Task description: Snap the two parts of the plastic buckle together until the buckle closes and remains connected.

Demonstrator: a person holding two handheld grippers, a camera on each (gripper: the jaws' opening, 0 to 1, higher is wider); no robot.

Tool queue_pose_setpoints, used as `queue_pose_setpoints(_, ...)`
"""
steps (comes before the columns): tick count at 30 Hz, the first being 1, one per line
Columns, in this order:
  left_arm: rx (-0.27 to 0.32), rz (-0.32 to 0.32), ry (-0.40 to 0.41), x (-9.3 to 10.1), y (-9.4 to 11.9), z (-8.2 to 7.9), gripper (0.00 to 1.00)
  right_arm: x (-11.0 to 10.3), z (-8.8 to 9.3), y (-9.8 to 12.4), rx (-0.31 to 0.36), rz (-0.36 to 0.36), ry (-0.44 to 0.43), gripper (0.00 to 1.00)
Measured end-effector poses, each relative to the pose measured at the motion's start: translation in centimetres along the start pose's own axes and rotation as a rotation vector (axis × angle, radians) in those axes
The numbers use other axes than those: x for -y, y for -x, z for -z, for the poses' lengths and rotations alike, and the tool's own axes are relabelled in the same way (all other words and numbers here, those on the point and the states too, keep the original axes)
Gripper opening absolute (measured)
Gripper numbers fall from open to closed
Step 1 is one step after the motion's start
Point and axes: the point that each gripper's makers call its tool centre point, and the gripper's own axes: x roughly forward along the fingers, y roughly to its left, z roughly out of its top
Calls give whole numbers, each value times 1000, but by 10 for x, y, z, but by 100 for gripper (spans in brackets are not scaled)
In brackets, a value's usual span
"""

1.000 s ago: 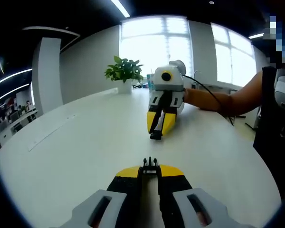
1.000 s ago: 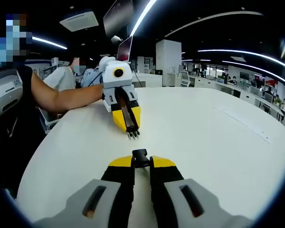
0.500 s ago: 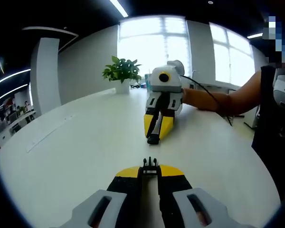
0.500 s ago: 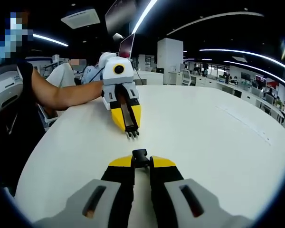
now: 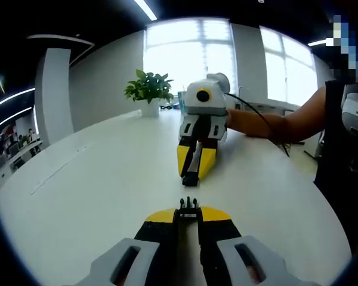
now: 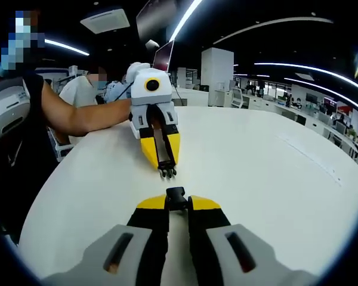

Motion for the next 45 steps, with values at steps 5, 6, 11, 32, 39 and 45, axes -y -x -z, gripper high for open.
queue_pose_setpoints(5,5,-5,2,-1,1,-1,10,-1,-1,0,1,-1,1,10)
queue_pose_setpoints(6,15,-1,5,-1,1,-3,10,-1,-1,0,1,0,2,10)
queue_pose_setpoints(11,17,-2,4,0,2,-4,10,-1,-3,0,8,2,4,10)
queue_pose_setpoints(32,-3,0,-3,3,-2,-1,10,-5,-1,-2,-4,-14,-4,10)
queue_pose_setpoints(39,-2,-3,-8,3,-3,-2,10,-5,0,-2,-7,-12,0,10)
queue_pose_setpoints(45,4,2,-9,3,-4,-4,10,-6,0,-3,-7,-15,2,10)
